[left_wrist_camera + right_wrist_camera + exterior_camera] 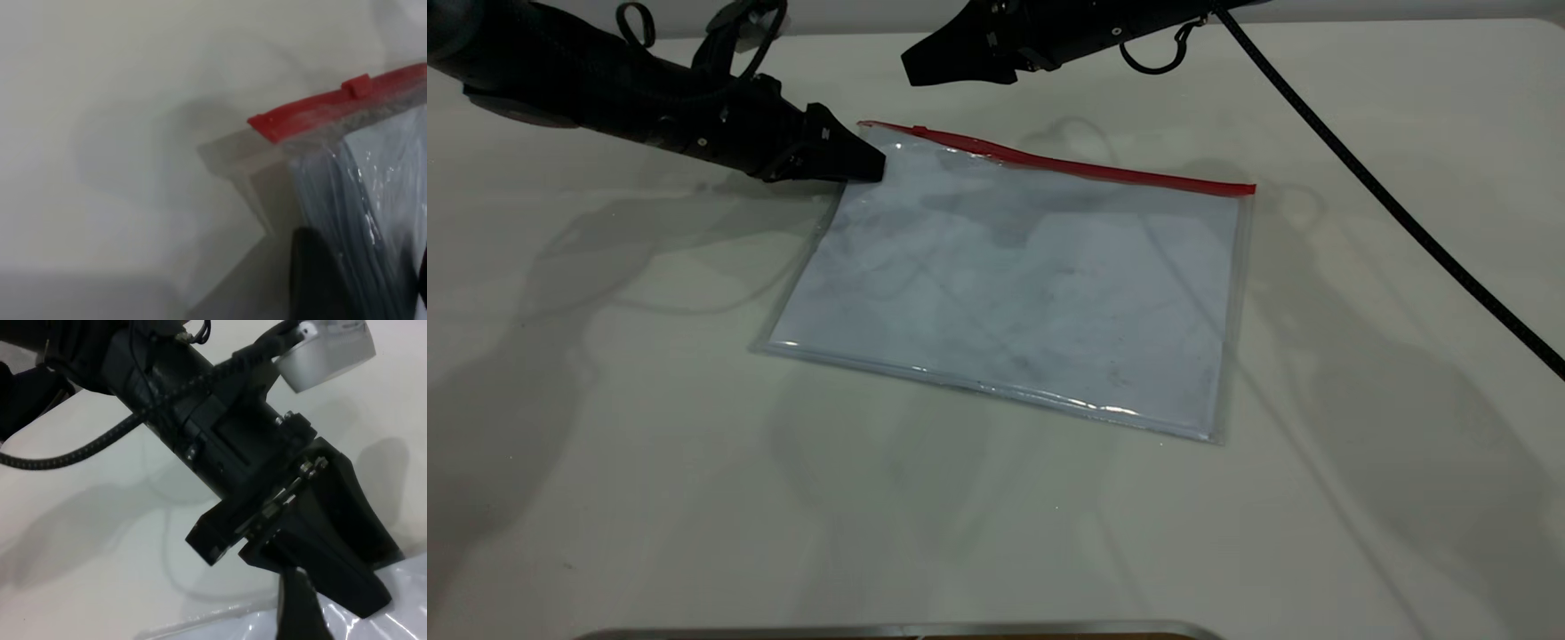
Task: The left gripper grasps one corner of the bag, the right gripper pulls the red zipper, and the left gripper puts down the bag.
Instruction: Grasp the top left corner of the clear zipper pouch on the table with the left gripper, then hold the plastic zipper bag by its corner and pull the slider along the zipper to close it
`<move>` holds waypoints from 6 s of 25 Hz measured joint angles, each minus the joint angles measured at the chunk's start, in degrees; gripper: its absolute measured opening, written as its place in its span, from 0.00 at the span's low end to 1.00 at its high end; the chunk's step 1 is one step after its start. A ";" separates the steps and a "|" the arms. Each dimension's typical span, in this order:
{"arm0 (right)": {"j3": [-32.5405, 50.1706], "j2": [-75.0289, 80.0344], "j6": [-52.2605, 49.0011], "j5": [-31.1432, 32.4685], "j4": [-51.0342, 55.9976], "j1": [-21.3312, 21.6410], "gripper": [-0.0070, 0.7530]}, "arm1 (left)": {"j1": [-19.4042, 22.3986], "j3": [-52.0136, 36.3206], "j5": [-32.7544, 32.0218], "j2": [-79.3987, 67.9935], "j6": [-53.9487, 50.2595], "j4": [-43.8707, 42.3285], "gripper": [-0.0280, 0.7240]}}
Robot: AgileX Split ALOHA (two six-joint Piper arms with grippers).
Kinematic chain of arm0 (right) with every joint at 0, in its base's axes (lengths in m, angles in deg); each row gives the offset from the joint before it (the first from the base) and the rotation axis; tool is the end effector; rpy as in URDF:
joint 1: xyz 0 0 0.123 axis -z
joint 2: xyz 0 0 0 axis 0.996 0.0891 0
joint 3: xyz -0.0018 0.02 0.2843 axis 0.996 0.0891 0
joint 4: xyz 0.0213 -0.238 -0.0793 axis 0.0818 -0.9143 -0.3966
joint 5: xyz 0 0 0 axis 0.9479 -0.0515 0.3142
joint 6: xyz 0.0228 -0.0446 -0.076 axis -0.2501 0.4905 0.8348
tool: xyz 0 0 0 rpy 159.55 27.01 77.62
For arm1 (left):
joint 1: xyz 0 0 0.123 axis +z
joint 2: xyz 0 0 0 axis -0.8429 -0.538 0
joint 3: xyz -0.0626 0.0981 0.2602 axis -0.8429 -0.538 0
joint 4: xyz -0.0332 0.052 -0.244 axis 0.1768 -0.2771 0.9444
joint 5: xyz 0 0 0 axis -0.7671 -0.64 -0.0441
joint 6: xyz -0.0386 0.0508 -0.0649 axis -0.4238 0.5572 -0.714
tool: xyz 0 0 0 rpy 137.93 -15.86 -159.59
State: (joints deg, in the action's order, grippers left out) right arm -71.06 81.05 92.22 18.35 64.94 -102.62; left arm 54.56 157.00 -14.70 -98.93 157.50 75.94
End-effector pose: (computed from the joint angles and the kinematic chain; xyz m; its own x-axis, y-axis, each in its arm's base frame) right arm 0.4907 0.2351 0.0335 -0.4559 -0.2648 -0.8497 -0.8742 0.3123 0.3717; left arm 0.4846 -0.0828 -0.0421 -0.7289 0.2016 -0.6542 0.5610 0.7236 -0.4021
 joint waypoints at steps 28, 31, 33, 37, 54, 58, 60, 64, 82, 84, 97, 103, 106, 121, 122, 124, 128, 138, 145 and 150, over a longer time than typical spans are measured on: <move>0.00 0.00 -1.33 3.51 0.19 0.00 0.66 | -1.18 3.46 -10.32 7.19 -0.34 -28.79 0.05; 0.00 0.00 -1.32 3.58 0.25 0.00 0.66 | -1.14 3.46 -10.33 6.62 -5.59 -28.67 0.05; 0.00 0.00 -1.32 3.58 0.25 0.00 0.66 | -1.14 3.46 -10.33 6.56 -7.70 -28.54 0.06; 0.00 0.00 -1.44 3.58 0.25 0.00 0.66 | -1.14 3.46 -9.64 6.56 -10.82 -28.54 0.16; 0.00 0.00 -1.92 4.50 0.25 0.00 0.66 | -0.57 3.46 -5.60 6.21 -19.52 -27.66 0.80; 0.00 0.00 -1.92 4.50 0.25 0.00 0.66 | -0.20 3.46 -5.96 6.21 -20.31 -27.02 0.80; 0.00 0.00 -2.10 4.55 0.25 0.00 0.66 | -0.20 3.46 -6.40 6.21 -21.12 -26.98 0.80; 0.00 0.00 -2.39 4.54 0.25 0.00 0.66 | -0.20 3.46 -7.14 5.37 -21.82 -25.80 0.80; 0.00 0.00 -2.84 4.84 -0.10 0.00 0.66 | -2.09 3.46 -4.88 1.71 -10.05 -16.86 0.21; 0.00 0.00 -3.00 4.84 -0.10 0.00 0.66 | -2.09 3.46 -5.86 1.71 -7.16 -16.86 0.11; -4.42 0.00 -4.82 5.08 1.74 -0.07 0.66 | -2.33 3.46 -11.41 9.92 8.35 -30.42 0.11; -5.01 0.00 -5.41 3.96 1.86 -1.60 0.66 | -2.34 3.46 -10.07 13.17 10.76 -31.72 0.11; -5.01 0.18 -5.53 3.14 2.14 -1.95 0.66 | -2.34 3.46 -10.02 13.42 10.91 -31.85 0.11; -5.01 3.57 -5.60 1.27 2.88 -1.95 0.66 | -2.34 3.46 -10.12 13.42 10.91 -32.10 0.11; -5.01 3.57 -5.60 1.01 2.93 -2.02 0.66 | -2.34 3.46 -10.12 13.42 10.91 -32.10 0.11; -5.01 3.74 -5.40 0.78 3.27 -2.20 0.66 | -2.34 3.46 -10.12 13.42 10.91 -32.10 0.11; -5.01 3.82 -5.35 0.60 3.69 -2.29 0.62 | -2.34 3.46 -10.12 13.42 10.93 -32.10 0.11; -5.01 3.82 -5.07 -0.33 3.46 -2.29 0.34 | -2.34 3.46 -10.12 13.42 10.93 -32.10 0.11; -5.13 3.82 -3.67 0.37 3.44 -2.24 0.08 | -2.34 3.46 -9.90 13.42 10.93 -30.64 0.11; -5.26 3.82 -3.44 0.86 3.63 -1.79 0.06 | -1.96 3.46 -10.11 13.42 10.93 -28.19 0.11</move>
State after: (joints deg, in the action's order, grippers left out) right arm -76.33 84.87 88.77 19.20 68.57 -104.41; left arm 52.60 160.46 -24.81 -85.52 168.42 47.74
